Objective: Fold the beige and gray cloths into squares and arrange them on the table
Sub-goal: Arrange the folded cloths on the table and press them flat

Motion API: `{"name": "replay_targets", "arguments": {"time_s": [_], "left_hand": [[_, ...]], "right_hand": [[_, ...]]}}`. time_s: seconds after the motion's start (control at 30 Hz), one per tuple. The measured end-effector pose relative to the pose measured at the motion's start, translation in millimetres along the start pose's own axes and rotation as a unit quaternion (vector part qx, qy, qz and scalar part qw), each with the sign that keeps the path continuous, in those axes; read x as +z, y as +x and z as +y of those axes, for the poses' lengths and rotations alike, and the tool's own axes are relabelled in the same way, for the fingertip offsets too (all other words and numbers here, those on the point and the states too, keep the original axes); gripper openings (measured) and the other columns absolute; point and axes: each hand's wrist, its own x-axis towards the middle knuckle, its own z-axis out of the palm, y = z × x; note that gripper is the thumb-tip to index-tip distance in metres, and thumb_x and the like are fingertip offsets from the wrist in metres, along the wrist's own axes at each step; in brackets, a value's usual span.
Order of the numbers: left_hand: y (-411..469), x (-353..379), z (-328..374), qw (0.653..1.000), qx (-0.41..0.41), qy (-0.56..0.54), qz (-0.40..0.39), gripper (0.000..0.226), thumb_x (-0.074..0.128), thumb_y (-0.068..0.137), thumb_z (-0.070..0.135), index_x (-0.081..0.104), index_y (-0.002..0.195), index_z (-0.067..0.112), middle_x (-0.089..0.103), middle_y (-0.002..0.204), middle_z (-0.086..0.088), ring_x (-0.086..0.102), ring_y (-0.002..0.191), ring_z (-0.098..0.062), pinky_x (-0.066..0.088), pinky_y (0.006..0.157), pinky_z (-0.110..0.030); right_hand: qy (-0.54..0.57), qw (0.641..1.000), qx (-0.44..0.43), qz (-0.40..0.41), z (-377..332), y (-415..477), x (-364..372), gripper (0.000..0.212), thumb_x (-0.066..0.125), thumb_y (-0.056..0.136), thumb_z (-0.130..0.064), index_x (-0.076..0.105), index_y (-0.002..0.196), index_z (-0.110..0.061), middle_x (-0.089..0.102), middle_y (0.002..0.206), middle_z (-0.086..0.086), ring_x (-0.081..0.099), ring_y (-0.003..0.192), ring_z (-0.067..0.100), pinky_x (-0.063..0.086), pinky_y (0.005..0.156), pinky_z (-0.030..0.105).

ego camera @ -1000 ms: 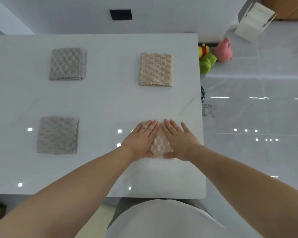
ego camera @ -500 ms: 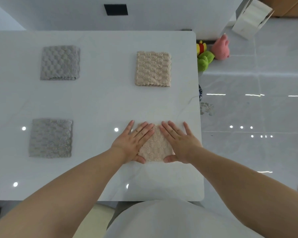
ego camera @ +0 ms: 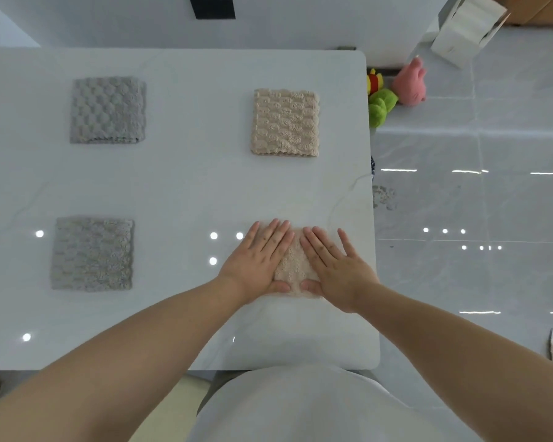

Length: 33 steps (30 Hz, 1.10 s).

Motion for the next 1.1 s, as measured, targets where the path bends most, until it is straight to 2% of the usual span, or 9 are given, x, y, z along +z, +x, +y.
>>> {"name": "replay_targets", "arguments": {"time_s": [0.13, 0.3, 0.37, 0.43, 0.57, 0.7, 0.87, 1.03, 1.1], "left_hand": [[-3.1, 13.8, -5.0, 0.998, -0.03, -0.049, 0.0, 0.107, 0.013, 0.088, 0.083, -0.013, 0.159, 0.008, -0.02, 0.167, -0.013, -0.018, 0.154, -0.029, 0.003, 0.123, -0.058], [-2.9, 12.0, -2.8, 0.996, -0.04, -0.082, -0.017, 0.108, 0.012, 0.088, 0.084, -0.022, 0.156, 0.007, -0.03, 0.163, -0.013, -0.029, 0.151, -0.029, 0.0, 0.122, -0.058], [-3.7, 7.5, -1.0, 0.992, -0.052, -0.111, -0.031, 0.111, 0.009, 0.086, 0.086, -0.027, 0.154, 0.005, -0.036, 0.16, -0.014, -0.034, 0.149, -0.029, -0.005, 0.123, -0.057], [-1.6, -4.9, -5.9, 0.992, -0.049, -0.115, -0.027, 0.112, 0.002, 0.085, 0.086, -0.028, 0.152, 0.002, -0.038, 0.159, -0.016, -0.034, 0.148, -0.029, -0.009, 0.123, -0.055], [43.4, -47.9, -58.3, 0.992, -0.061, -0.101, 0.045, 0.111, 0.0, 0.085, 0.083, -0.019, 0.155, -0.001, -0.027, 0.163, -0.018, -0.023, 0.153, -0.03, -0.007, 0.125, -0.05], [117.0, -85.8, -132.4, 0.994, -0.057, -0.057, 0.075, 0.105, 0.004, 0.089, 0.08, -0.019, 0.156, 0.003, -0.024, 0.165, -0.014, -0.019, 0.154, -0.027, -0.002, 0.126, -0.047], [174.4, -104.9, -188.0, 0.997, -0.006, 0.004, 0.081, 0.098, 0.005, 0.093, 0.076, -0.017, 0.158, 0.004, -0.02, 0.167, -0.012, -0.017, 0.155, -0.025, 0.001, 0.126, -0.046], [198.1, -97.2, -202.6, 0.997, 0.022, 0.025, 0.067, 0.112, -0.006, 0.082, 0.086, -0.018, 0.157, 0.004, -0.018, 0.167, -0.014, -0.016, 0.155, -0.026, 0.0, 0.127, -0.046], [201.2, -85.1, -205.3, 0.998, 0.022, 0.012, 0.053, 0.116, -0.005, 0.079, 0.089, -0.018, 0.157, 0.004, -0.019, 0.167, -0.013, -0.016, 0.155, -0.026, -0.001, 0.126, -0.046]], "right_hand": [[-0.003, 1.0, 0.012, 0.0, 1.9, 1.0, 9.3, 0.086, 0.001, 0.098, -0.071, -0.013, 0.16, -0.013, -0.021, 0.167, 0.002, -0.023, 0.153, 0.02, -0.001, 0.122, 0.062], [0.014, 1.0, 0.004, -0.025, 3.8, 3.7, 7.3, 0.088, 0.005, 0.099, -0.072, -0.002, 0.161, -0.01, -0.012, 0.169, 0.004, -0.017, 0.155, 0.022, 0.001, 0.121, 0.064], [0.033, 0.999, -0.003, -0.009, 3.7, 0.6, 2.5, 0.088, 0.005, 0.099, -0.072, 0.0, 0.161, -0.01, -0.009, 0.17, 0.006, -0.016, 0.155, 0.022, 0.002, 0.121, 0.063], [0.068, 0.998, 0.007, 0.009, 10.7, -1.4, -9.0, 0.086, 0.003, 0.1, -0.071, -0.004, 0.161, -0.011, -0.015, 0.169, 0.006, -0.019, 0.154, 0.021, -0.002, 0.123, 0.059], [0.095, 0.991, 0.083, 0.05, 51.0, 39.0, -52.9, 0.084, 0.0, 0.099, -0.069, -0.018, 0.158, -0.012, -0.028, 0.165, 0.005, -0.025, 0.152, 0.021, -0.005, 0.125, 0.052], [0.045, 0.992, 0.075, 0.087, 101.3, 120.1, -110.1, 0.092, 0.01, 0.096, -0.072, -0.015, 0.159, -0.01, -0.024, 0.166, 0.006, -0.021, 0.153, 0.021, -0.001, 0.126, 0.051], [-0.025, 0.997, 0.043, 0.056, 142.0, 187.1, -153.2, 0.106, 0.021, 0.089, -0.08, -0.017, 0.158, -0.009, -0.023, 0.167, 0.008, -0.02, 0.154, 0.023, 0.002, 0.126, 0.052], [-0.036, 0.999, 0.017, -0.003, 153.7, 209.6, -154.8, 0.119, 0.018, 0.076, -0.086, -0.021, 0.157, -0.008, -0.021, 0.167, 0.008, -0.018, 0.154, 0.023, -0.001, 0.126, 0.05], [-0.015, 1.0, 0.023, -0.011, 153.6, 213.9, -145.8, 0.125, 0.025, 0.075, -0.091, -0.024, 0.156, -0.009, -0.025, 0.166, 0.006, -0.021, 0.154, 0.022, -0.003, 0.125, 0.051]]}}
